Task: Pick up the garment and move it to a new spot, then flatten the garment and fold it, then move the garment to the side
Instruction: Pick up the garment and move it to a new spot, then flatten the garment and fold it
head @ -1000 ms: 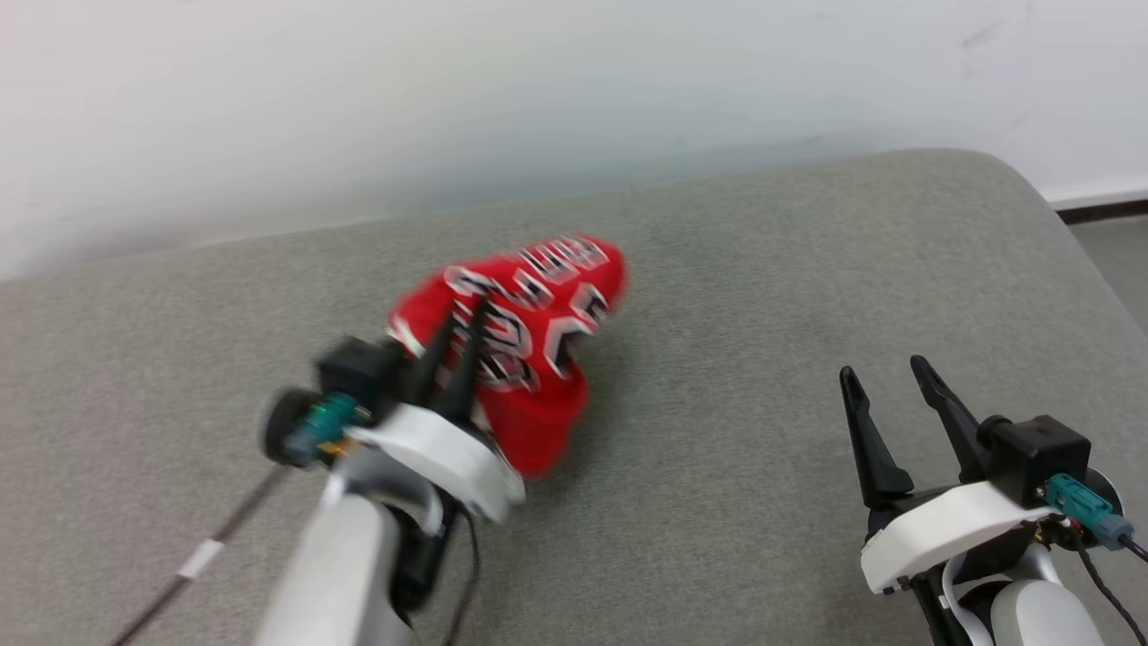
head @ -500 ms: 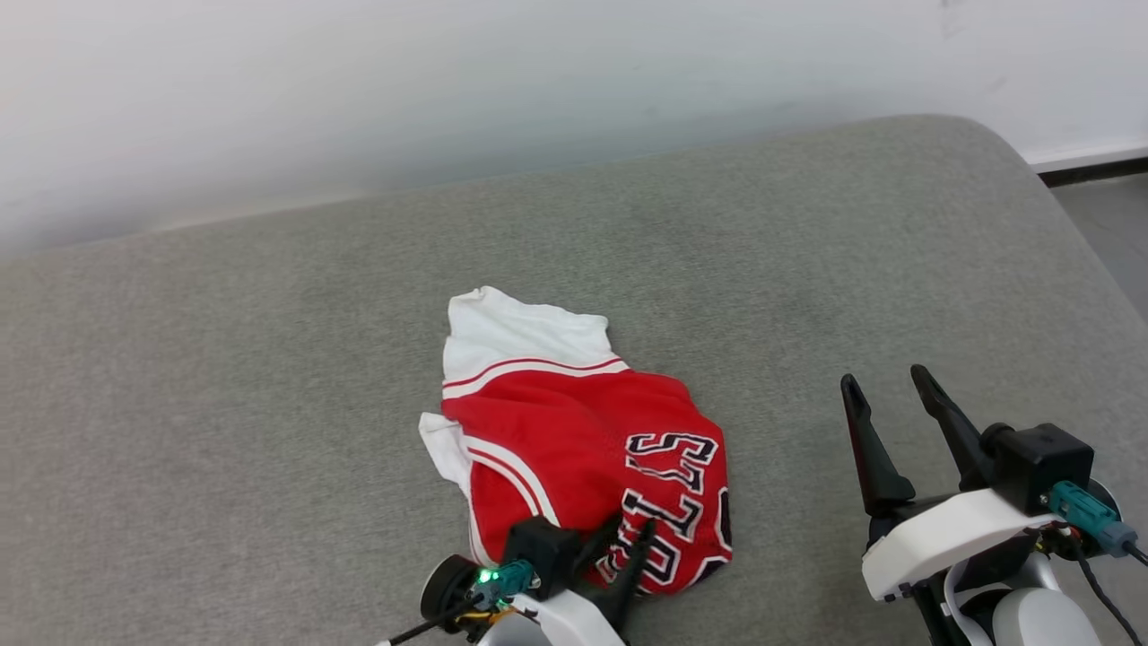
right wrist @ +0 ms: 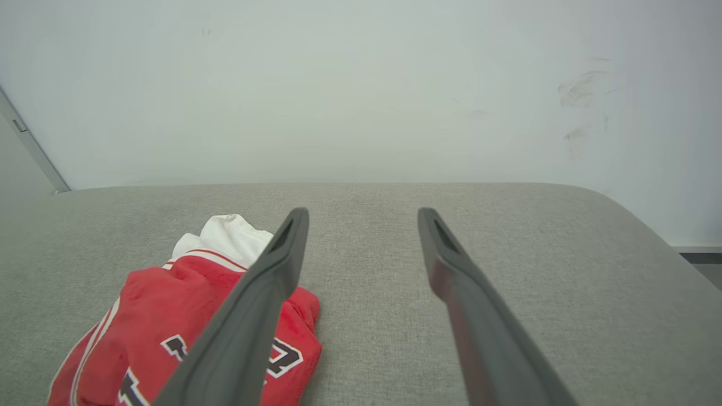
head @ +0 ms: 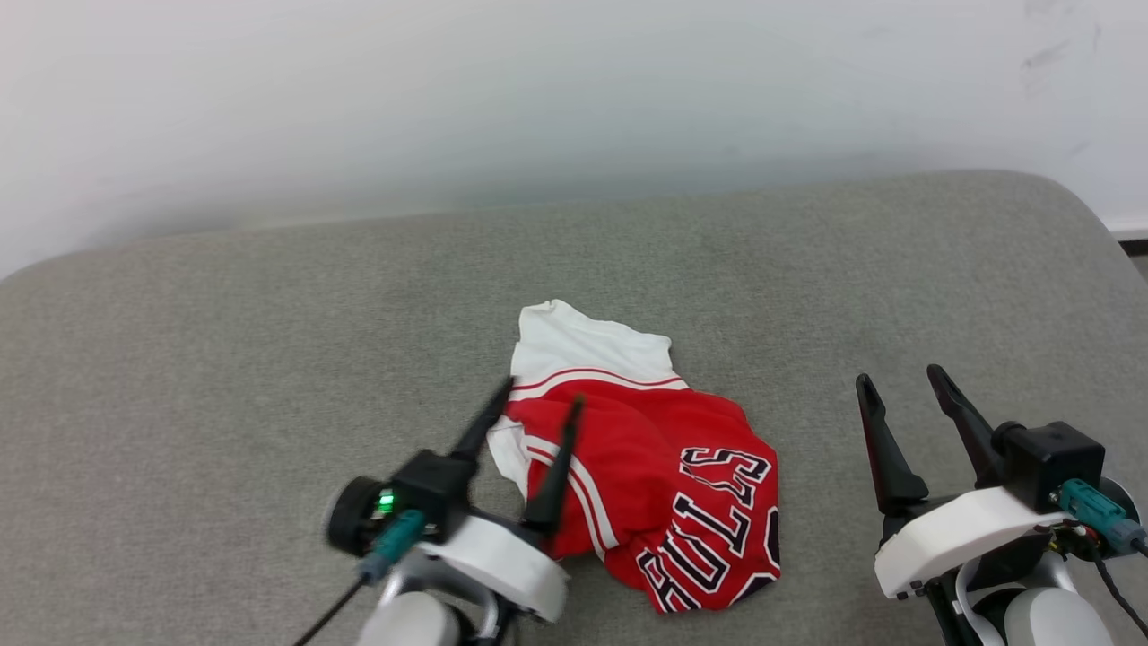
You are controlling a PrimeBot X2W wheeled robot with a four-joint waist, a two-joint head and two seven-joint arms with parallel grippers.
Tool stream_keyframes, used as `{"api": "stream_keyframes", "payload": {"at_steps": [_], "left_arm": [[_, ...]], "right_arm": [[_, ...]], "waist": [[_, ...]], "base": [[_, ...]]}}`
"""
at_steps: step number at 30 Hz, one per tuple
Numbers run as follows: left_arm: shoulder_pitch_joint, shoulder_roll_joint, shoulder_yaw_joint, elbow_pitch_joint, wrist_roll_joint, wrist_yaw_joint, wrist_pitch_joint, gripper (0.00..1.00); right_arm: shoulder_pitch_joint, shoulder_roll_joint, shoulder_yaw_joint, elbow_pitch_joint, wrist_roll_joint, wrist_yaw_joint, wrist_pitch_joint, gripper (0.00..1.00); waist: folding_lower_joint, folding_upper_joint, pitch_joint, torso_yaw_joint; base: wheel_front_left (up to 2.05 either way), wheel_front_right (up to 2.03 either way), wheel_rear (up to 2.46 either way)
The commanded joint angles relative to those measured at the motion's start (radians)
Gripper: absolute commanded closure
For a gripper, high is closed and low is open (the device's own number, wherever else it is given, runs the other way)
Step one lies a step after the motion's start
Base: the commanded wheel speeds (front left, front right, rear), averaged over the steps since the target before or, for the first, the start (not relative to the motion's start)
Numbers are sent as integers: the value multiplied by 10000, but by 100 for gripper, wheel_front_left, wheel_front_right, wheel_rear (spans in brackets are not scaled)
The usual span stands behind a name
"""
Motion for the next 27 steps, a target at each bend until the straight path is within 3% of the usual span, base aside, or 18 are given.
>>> {"api": "stream_keyframes", "payload": {"at_steps": [1, 7, 11, 27], "left_arm": [[207, 198, 314, -45, -60, 219, -51, 0], [770, 955, 1883, -100, -360, 968, -77, 0], [1140, 1317, 2558, -281, -449, 1182, -82, 0], [1217, 1400, 2523, -636, -406, 1313, 26, 0]], "right_arm": [[140, 15, -10, -49, -89, -3, 40, 0], [273, 13, 2, -158, -193, -3, 194, 0], [404, 15, -123, -226, -201, -3, 282, 0], [289, 13, -419, -64, 83, -3, 597, 0]], "waist": [[0, 0, -119, 163], [0, 0, -227, 381], [0, 0, -271, 486], [0, 0, -51, 531]], "base": [[0, 0, 0], [0, 0, 0], [0, 0, 0], [0, 0, 0]]}}
